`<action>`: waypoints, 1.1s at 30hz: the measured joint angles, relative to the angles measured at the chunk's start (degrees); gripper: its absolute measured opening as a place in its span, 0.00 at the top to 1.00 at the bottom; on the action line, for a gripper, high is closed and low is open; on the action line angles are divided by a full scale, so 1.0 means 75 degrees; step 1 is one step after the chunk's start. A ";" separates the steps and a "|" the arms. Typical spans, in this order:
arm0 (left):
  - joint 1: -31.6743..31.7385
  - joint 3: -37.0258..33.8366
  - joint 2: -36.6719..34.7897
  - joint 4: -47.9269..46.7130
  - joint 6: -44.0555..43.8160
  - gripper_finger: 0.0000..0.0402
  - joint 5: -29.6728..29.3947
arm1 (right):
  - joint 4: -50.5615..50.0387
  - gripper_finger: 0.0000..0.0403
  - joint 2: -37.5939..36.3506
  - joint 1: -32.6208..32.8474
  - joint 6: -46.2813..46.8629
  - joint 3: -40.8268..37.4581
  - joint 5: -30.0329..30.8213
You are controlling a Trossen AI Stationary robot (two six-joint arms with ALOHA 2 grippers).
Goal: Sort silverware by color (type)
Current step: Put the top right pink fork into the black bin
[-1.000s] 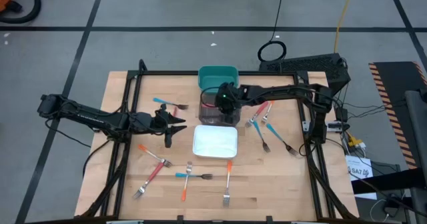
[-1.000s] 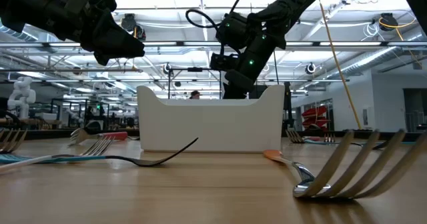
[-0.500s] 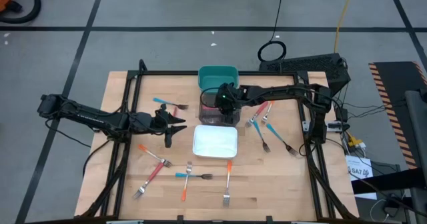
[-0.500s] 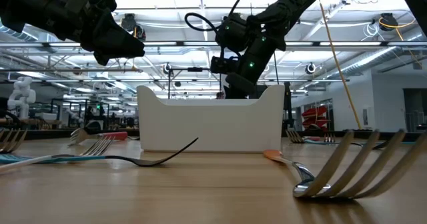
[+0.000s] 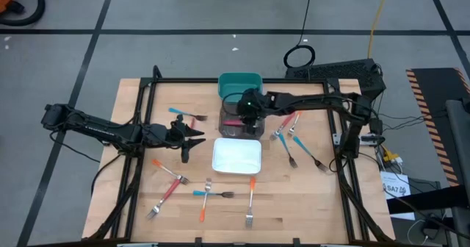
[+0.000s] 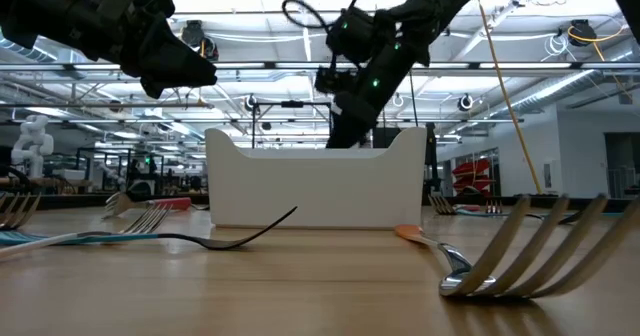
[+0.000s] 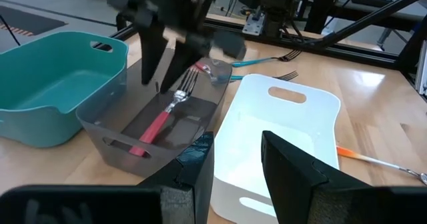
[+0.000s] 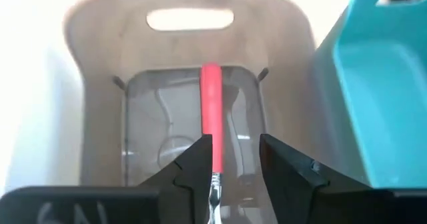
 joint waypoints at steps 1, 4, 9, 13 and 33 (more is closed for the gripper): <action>0.0000 0.0000 0.0000 0.0002 0.0003 0.70 0.0000 | -0.0042 0.70 -0.0142 0.0035 -0.0005 0.0000 -0.0003; 0.0000 0.0000 0.0000 -0.0033 -0.0002 0.70 0.0000 | -0.0289 0.70 -0.0693 0.0179 -0.0009 0.0000 -0.0007; 0.0000 0.0000 0.0000 -0.0053 -0.0023 0.70 0.0000 | -0.1384 0.70 -0.1688 0.0571 0.0214 -0.0093 -0.0012; 0.0000 0.0000 0.0000 -0.0112 -0.0070 0.70 0.0000 | -0.1494 0.70 -0.2453 0.1018 0.0684 -0.0749 -0.0005; 0.0015 -0.0003 0.0856 -0.0065 -0.0450 0.70 -0.0369 | 0.0443 0.70 -0.4132 0.2017 0.3238 -0.4842 0.2553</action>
